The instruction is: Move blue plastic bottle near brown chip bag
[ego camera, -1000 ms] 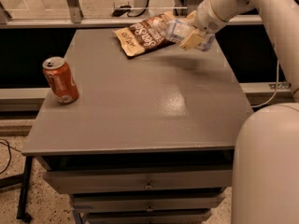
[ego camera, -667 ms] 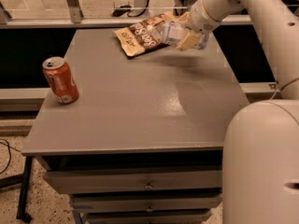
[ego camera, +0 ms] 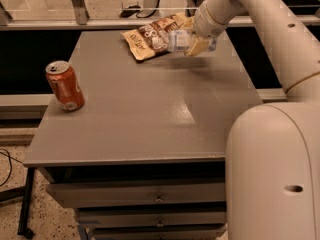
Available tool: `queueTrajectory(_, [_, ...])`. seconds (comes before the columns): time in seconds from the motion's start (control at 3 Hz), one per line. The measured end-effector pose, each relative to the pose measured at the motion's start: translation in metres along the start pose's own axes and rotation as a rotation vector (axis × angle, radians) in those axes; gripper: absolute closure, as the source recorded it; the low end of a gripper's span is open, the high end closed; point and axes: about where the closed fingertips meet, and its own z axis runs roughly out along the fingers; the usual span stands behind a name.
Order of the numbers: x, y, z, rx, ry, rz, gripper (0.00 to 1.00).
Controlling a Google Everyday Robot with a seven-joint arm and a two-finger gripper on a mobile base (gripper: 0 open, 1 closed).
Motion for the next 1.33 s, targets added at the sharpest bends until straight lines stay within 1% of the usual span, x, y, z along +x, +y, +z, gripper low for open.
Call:
queueTrajectory(0.33, [0.001,-0.008,0.009,-0.005,0.020,-0.045,0.60])
queueTrajectory(1.0, [-0.003,-0.017,0.017,-0.015,0.027,-0.096,0.13])
queueTrajectory(1.33, [-0.005,-0.021,0.020,-0.016,0.025,-0.110,0.00])
